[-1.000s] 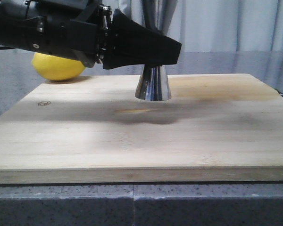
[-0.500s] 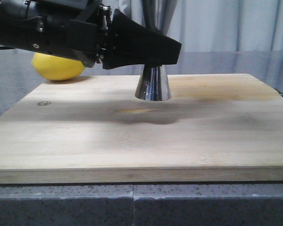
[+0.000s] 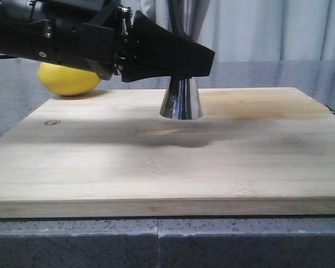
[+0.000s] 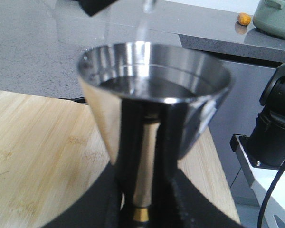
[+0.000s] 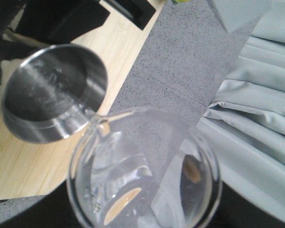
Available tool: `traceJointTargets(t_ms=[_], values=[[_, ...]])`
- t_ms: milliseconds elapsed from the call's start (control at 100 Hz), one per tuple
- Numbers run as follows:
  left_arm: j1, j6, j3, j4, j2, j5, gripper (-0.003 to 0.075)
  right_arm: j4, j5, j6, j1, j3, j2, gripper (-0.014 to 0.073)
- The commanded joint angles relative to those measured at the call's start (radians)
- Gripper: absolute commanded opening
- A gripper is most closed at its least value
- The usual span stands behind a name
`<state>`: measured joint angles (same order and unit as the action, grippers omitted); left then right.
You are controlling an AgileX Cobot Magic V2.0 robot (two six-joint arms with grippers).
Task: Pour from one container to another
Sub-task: 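Tilt the beaker with the right gripper, pouring liquid into the jigger, then tilt the beaker upright and lift it away from the jigger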
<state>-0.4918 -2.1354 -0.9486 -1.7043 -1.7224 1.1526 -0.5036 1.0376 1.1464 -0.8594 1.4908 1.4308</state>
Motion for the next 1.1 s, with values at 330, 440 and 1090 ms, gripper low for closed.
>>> traceJointTargets(t_ms=[330,440,1090], values=[[-0.008,0.007,-0.027,-0.067,0.052,0.109,-0.0019,-0.045,-0.042,-0.029,-0.001,0.037,-0.03,0.0197],[-0.008,0.007,-0.027,-0.067,0.052,0.109,-0.0019,-0.045,-0.042,-0.05,-0.001,0.037,-0.03,0.0197],[-0.008,0.007,-0.027,-0.066,0.052,0.115,-0.0019,-0.126,0.012,-0.205,0.01,0.037,-0.03,0.0197]])
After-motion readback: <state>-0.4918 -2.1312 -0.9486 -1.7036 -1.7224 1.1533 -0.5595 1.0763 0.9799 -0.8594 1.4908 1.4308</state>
